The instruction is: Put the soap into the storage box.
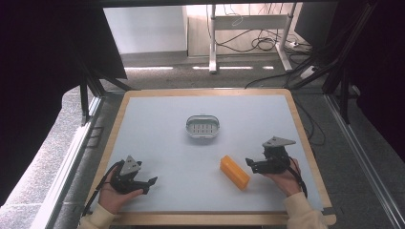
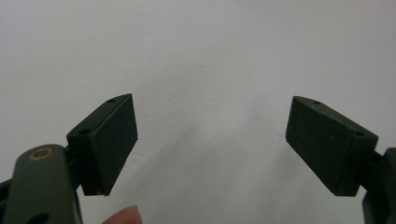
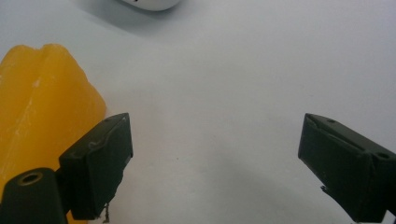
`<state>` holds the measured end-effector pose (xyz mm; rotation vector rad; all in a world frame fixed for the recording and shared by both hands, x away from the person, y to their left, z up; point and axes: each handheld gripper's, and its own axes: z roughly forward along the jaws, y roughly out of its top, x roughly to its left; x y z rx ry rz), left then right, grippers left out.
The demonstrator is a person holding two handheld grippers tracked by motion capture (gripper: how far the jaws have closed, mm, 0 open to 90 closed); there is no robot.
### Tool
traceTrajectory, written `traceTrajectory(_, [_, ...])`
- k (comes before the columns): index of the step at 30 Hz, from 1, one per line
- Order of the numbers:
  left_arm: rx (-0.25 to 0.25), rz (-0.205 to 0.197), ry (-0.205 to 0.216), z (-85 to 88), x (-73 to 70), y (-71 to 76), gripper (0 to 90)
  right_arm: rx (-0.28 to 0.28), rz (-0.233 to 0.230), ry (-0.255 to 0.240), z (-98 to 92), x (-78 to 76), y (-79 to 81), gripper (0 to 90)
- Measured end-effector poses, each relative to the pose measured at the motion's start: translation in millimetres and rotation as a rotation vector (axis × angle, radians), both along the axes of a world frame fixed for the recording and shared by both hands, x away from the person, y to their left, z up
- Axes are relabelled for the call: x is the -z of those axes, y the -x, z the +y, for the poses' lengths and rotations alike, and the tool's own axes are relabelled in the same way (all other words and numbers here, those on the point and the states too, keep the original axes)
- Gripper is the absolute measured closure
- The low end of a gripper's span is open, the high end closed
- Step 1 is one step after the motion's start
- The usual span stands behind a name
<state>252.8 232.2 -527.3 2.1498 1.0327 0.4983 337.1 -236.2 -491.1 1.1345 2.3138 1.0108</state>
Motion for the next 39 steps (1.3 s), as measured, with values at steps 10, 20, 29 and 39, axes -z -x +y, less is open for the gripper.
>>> traceTrajectory(10, [-0.005,-0.004,-0.002,1.4,1.6,3.2,16.7,0.012,0.003,0.012,-4.7,3.1,4.4,12.9])
traceTrajectory(20, [-0.008,-0.012,0.010,1.8,0.0,4.7,16.7,0.029,-0.006,0.009,-4.8,0.7,10.1,13.3])
traceTrajectory(29, [-0.003,-0.006,0.008,2.1,0.9,1.5,16.7,0.033,0.000,0.016,-6.9,1.9,11.9,13.6])
traceTrajectory(39, [-0.005,-0.007,0.010,0.9,0.0,2.4,16.8,0.030,0.003,0.030,-3.9,-5.0,12.8,15.5])
